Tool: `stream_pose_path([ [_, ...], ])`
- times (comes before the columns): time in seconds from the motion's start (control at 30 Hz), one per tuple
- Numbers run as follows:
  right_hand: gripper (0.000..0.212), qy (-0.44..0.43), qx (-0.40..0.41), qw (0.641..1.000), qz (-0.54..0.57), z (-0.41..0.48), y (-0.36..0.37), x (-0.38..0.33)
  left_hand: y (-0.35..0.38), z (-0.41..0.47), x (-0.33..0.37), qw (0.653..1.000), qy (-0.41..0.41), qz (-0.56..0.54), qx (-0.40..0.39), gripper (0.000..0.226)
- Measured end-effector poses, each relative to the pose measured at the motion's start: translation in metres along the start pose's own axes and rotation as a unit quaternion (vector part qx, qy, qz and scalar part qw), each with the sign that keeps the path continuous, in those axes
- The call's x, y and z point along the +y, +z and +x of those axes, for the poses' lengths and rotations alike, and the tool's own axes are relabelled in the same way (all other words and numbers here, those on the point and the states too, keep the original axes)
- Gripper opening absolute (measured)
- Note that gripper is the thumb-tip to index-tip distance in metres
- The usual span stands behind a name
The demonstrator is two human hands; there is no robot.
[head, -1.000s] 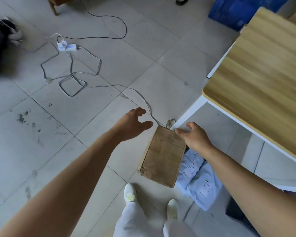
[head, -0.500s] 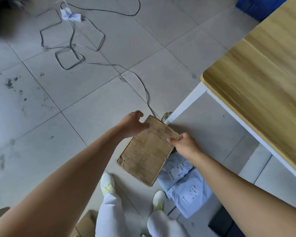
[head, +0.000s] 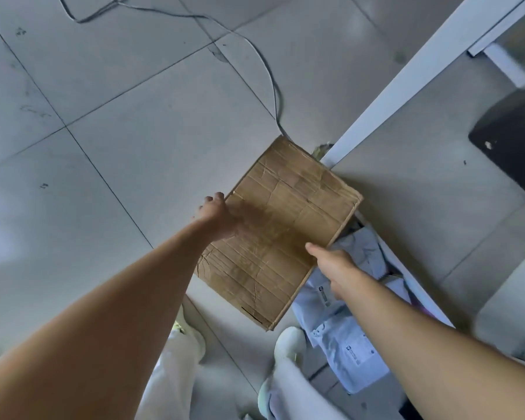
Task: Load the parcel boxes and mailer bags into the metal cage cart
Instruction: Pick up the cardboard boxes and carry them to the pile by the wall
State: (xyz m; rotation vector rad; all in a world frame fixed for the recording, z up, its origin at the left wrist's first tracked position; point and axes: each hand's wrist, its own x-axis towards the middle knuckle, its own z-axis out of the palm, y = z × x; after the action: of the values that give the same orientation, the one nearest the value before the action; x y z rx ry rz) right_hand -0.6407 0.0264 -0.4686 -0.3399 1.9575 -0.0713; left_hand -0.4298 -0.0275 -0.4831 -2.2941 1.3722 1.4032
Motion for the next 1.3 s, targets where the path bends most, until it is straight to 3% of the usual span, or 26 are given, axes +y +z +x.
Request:
stream_pose_path([
  [0.1, 0.07, 0.029, -0.016, 0.998, 0.048, 0.021, 0.011, 0.009, 0.016, 0.026, -0.006, 0.998, -0.014, -0.063, -0.009, 0.064],
  [0.23, 0.057, 0.055, -0.095, 0.977, 0.18, 0.026, 0.026, 0.003, 0.022, 0.036, -0.012, 0.989, -0.032, -0.141, -0.019, 0.077],
  [0.3, 0.06, 0.061, -0.099, 0.973, 0.202, 0.019, 0.031, -0.003, 0.019, 0.031, -0.015, 0.986, -0.042, -0.162, -0.01, 0.08],
  [0.43, 0.063, 0.034, -0.104, 0.975, 0.194, -0.013, 0.042, -0.026, -0.012, 0.006, -0.024, 0.985, -0.053, -0.163, 0.035, 0.082],
  [0.6, 0.087, -0.037, -0.103, 0.984, 0.141, -0.059, 0.068, -0.089, -0.107, -0.042, -0.041, 0.967, -0.073, -0.207, 0.126, 0.08],
  [0.67, 0.094, -0.069, -0.11, 0.986, 0.11, -0.114, 0.081, -0.129, -0.154, -0.065, -0.051, 0.957, -0.091, -0.219, 0.167, 0.08],
  [0.73, 0.087, -0.119, -0.103, 0.985, 0.068, -0.195, 0.098, -0.172, -0.207, -0.093, -0.064, 0.942, -0.111, -0.241, 0.204, 0.083],
  [0.8, 0.075, -0.173, -0.088, 0.981, 0.026, -0.26, 0.119, -0.207, -0.26, -0.124, -0.081, 0.924, -0.134, -0.271, 0.234, 0.091],
  [0.9, 0.077, -0.243, -0.08, 0.966, -0.04, -0.346, 0.159, -0.252, -0.335, -0.168, -0.111, 0.897, -0.166, -0.313, 0.265, 0.099],
  [1.03, 0.072, -0.322, -0.107, 0.934, -0.115, -0.453, 0.23, -0.289, -0.423, -0.227, -0.173, 0.851, -0.215, -0.369, 0.306, 0.095],
  [1.3, 0.077, -0.424, -0.203, 0.833, -0.292, -0.605, 0.41, -0.286, -0.494, -0.335, -0.331, 0.684, -0.325, -0.524, 0.389, 0.089],
])
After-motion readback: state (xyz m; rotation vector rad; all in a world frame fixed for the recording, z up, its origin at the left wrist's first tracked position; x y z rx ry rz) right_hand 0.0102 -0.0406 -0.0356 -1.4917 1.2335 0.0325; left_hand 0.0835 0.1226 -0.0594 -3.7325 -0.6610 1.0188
